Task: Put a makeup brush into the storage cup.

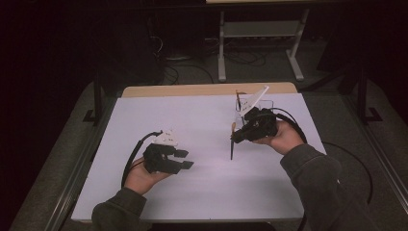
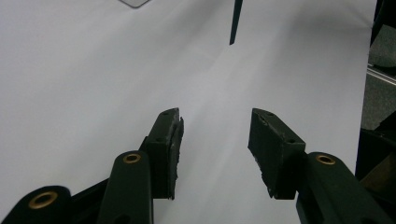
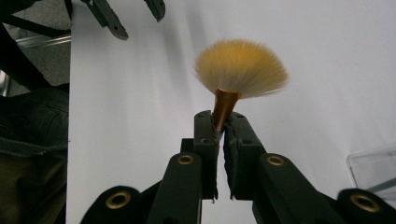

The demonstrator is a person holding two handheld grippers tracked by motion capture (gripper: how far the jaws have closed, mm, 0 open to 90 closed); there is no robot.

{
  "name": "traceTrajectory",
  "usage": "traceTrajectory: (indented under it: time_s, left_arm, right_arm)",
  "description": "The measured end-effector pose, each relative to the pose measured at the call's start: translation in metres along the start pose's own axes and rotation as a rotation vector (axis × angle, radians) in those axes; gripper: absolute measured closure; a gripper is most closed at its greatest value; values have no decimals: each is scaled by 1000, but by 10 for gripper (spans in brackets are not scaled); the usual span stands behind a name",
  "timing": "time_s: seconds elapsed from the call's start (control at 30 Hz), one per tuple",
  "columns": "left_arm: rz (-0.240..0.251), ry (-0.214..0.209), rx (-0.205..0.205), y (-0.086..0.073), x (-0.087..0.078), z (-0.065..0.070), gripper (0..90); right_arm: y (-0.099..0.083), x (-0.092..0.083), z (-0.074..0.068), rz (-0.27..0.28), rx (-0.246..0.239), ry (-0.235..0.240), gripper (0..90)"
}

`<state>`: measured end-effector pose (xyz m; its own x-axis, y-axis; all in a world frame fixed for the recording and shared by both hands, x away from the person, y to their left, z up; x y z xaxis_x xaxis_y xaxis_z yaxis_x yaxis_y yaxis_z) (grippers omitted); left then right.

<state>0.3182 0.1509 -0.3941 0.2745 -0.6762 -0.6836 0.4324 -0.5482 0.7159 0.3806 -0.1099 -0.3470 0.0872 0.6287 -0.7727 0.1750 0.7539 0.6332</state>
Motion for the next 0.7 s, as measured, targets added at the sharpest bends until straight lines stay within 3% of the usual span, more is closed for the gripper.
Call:
traceTrajectory:
  time_s: [0.7]
  left_arm:
    - [49, 28, -34, -18, -15, -8, 493]
  right_arm:
    - [-10, -9, 12, -31, 29, -31, 829]
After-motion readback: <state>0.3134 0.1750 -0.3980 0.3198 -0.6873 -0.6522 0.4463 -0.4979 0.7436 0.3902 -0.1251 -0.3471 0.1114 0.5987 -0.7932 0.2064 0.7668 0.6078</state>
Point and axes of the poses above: each handheld gripper's, and its own axes: x roughly forward along the jaws, y roughly out of its top, z roughly to its right, the point moved 4 cm from there along x, roughly forward along the jaws, and after that the axes turned 4 degrees about -x, right-handed, at the moved point
